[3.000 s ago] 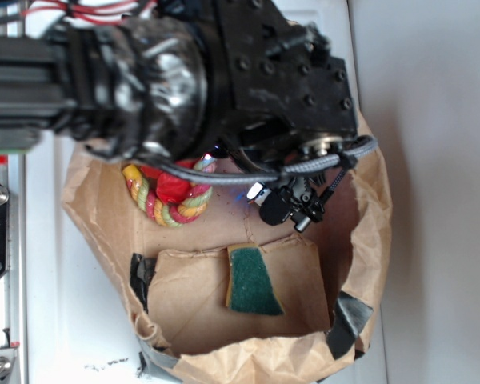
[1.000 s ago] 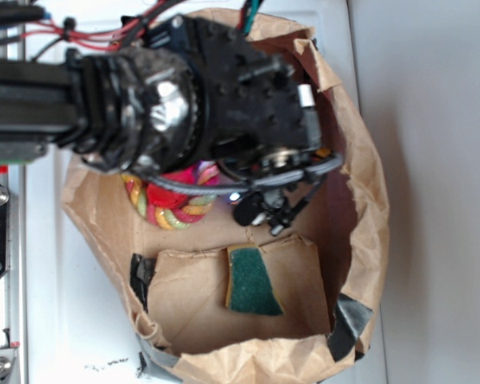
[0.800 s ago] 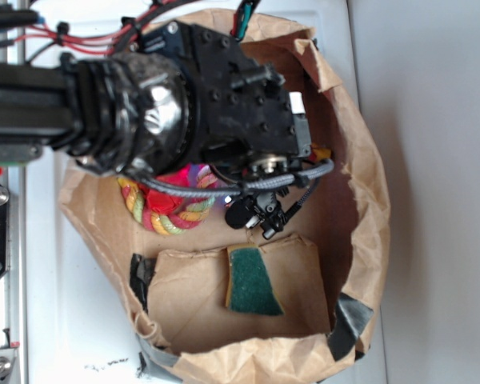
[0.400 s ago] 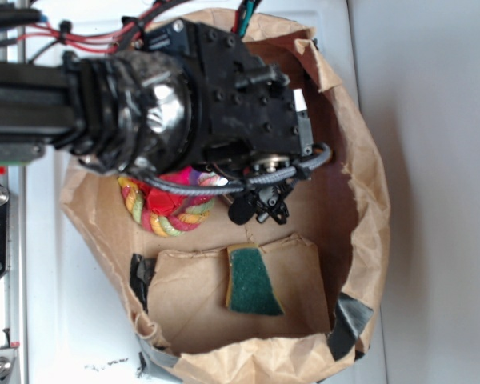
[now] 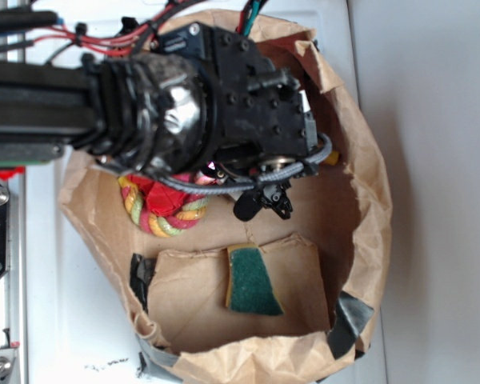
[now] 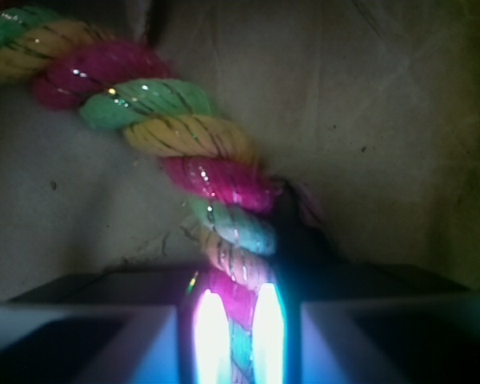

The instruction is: Grab the multicolored rope.

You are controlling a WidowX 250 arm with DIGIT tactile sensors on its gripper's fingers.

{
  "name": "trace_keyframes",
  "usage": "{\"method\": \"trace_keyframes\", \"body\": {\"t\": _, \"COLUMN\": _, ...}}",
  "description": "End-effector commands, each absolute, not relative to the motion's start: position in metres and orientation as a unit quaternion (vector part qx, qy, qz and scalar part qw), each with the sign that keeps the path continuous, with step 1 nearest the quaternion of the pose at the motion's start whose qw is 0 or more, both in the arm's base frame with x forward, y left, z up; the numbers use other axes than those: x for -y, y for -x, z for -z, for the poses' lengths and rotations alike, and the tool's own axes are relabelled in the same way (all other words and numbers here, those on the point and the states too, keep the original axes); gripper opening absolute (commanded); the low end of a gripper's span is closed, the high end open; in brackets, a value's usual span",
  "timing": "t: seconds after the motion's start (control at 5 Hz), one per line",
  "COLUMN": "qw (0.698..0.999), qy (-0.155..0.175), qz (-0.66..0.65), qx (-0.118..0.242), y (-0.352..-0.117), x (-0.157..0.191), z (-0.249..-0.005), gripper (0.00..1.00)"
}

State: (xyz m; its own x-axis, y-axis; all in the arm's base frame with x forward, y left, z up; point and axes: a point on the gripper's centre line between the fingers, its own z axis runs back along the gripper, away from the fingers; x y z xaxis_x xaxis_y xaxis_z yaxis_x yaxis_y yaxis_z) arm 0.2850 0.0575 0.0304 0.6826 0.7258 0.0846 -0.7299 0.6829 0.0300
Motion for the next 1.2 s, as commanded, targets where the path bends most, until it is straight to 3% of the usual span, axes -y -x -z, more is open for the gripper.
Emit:
{"method": "trace_keyframes", "body": {"t": 0.0, "qw": 0.934, "qy": -0.033, "qz": -0.329, "qx": 0.134, "y": -0.276, "x": -0.058, "z": -0.112, "gripper": 0.00}}
{"method": "trace_keyframes", "body": {"t": 0.2, "qw": 0.936, "qy": -0.011, "qz": -0.314, "qx": 0.156, "y": -0.269, "x": -0.053, "z": -0.148, "gripper": 0.00}}
{"method": "trace_keyframes", "body": {"t": 0.4, "qw": 0.934, "qy": -0.011, "qz": -0.324, "qx": 0.153, "y": -0.268, "x": -0.056, "z": -0.165, "gripper": 0.00}}
{"method": "trace_keyframes", "body": {"t": 0.6, "qw": 0.933, "qy": -0.025, "qz": -0.333, "qx": 0.135, "y": -0.271, "x": -0.059, "z": -0.158, "gripper": 0.00}}
{"method": "trace_keyframes", "body": {"t": 0.8, "qw": 0.934, "qy": -0.020, "qz": -0.332, "qx": 0.133, "y": -0.274, "x": -0.061, "z": -0.149, "gripper": 1.00}}
{"method": "trace_keyframes", "body": {"t": 1.0, "qw": 0.935, "qy": -0.025, "qz": -0.323, "qx": 0.144, "y": -0.282, "x": -0.059, "z": -0.135, "gripper": 1.00}}
